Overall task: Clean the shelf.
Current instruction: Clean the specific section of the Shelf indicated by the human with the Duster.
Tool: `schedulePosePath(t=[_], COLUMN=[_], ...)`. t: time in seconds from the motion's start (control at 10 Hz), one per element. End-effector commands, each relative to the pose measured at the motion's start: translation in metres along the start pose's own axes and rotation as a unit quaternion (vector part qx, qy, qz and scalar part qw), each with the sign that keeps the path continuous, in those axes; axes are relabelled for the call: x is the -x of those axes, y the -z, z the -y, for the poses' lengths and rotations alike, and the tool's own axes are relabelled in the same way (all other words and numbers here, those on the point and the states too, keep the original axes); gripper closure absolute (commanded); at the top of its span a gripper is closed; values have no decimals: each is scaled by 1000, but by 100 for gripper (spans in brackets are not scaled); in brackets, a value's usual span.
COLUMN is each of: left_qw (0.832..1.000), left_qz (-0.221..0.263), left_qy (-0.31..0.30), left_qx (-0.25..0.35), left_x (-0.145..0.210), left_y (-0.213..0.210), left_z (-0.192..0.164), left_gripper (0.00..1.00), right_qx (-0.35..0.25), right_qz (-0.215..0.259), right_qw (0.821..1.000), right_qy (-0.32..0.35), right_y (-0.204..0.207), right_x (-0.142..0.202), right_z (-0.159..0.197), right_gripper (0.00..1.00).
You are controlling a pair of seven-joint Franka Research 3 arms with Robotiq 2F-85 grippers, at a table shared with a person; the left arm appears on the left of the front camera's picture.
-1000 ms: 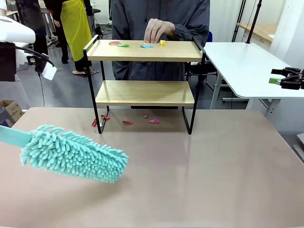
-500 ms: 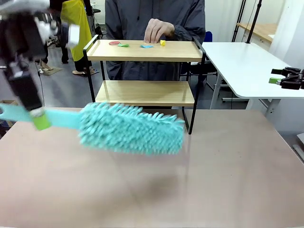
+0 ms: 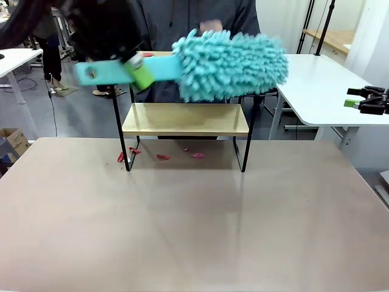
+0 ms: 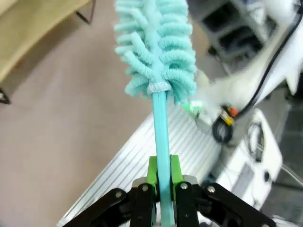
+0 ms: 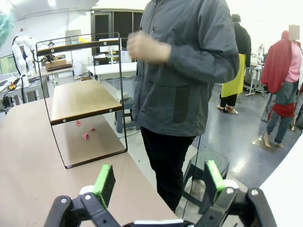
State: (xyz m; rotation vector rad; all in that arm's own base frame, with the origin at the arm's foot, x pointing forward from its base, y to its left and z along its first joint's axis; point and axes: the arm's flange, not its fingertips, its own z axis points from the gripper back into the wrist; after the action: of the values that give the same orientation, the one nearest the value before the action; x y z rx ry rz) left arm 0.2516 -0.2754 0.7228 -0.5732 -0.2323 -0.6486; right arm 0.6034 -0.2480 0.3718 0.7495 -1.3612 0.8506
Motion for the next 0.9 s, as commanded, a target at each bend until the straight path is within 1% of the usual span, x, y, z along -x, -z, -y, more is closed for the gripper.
schedulePosePath(t=[0.0, 0.1, 0.2, 0.3, 0.4, 0.5, 0.6, 0.7, 0.8], left_qw=[990, 986, 985, 981, 981, 983, 983, 983, 984], left_qz=[34, 48, 57, 66, 62, 42, 66, 66, 52], left_qy=[-74, -94, -102, -115, -116, -101, -107, -107, -105], left_qx=[-114, -132, -128, -138, -142, -149, -134, -134, -137], left_x=[-38, -58, -77, -94, -104, -98, -87, -87, -99], left_y=[5, 11, 17, 26, 34, 36, 34, 34, 46], left_z=[23, 37, 47, 52, 52, 47, 45, 45, 41], left_gripper=[87, 87, 87, 87, 87, 87, 87, 87, 87], right_qx=[-2, -2, -2, -2, -2, -2, -2, -2, -2], right_qz=[0, 0, 0, 0, 0, 0, 0, 0, 0], right_qw=[1000, 1000, 1000, 1000, 1000, 1000, 1000, 1000, 1000], right_qy=[-2, -2, -2, -2, -2, -2, -2, -2, -2], right_y=[1, 1, 1, 1, 1, 1, 1, 1, 1], right_x=[-3, -3, -3, -3, -3, -3, -3, -3, -3], right_z=[0, 0, 0, 0, 0, 0, 0, 0, 0], right_gripper=[0, 0, 0, 0, 0, 0, 0, 0, 0])
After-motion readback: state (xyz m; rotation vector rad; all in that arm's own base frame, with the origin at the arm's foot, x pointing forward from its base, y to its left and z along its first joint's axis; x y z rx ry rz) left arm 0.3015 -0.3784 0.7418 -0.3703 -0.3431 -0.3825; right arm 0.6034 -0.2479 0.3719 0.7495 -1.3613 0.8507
